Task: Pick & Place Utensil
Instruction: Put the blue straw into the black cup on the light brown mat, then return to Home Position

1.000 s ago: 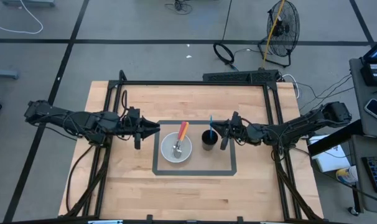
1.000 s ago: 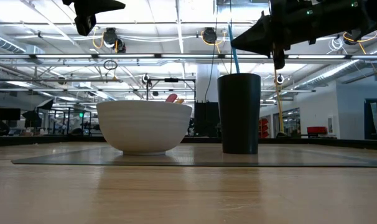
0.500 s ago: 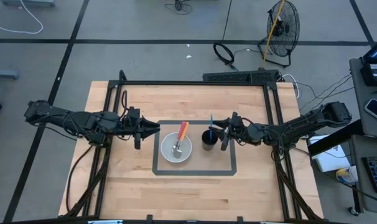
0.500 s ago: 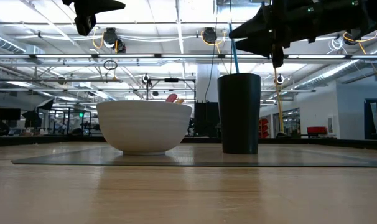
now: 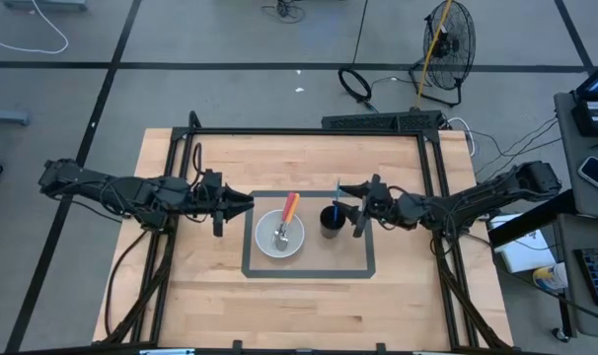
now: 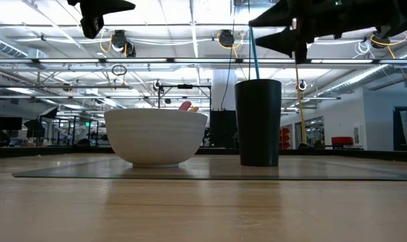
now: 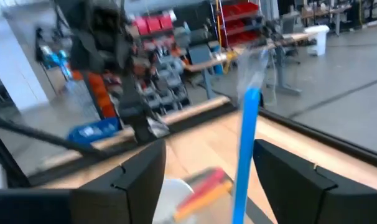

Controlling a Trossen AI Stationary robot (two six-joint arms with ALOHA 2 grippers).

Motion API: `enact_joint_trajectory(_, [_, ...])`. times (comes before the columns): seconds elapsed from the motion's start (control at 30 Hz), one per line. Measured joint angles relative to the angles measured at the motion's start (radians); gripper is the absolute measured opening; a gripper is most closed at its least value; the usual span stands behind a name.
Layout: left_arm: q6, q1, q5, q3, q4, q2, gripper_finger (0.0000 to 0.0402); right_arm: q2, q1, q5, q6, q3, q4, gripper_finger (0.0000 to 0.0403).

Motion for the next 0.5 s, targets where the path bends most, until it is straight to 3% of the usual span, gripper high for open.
enact_joint_trajectory(0.1, [0.0,0.0,0.0,0.0,0.0,0.0,0.0113,-0.003,0.0,0.024,0.01,0.004,-0.065,0.0247])
enact_joint_trajectory(0.5, [0.002,0.0,0.0,0.0,0.013,0.0,0.0113,-0.088,-0.001,0.075,-0.128,0.005,0.016,0.0254])
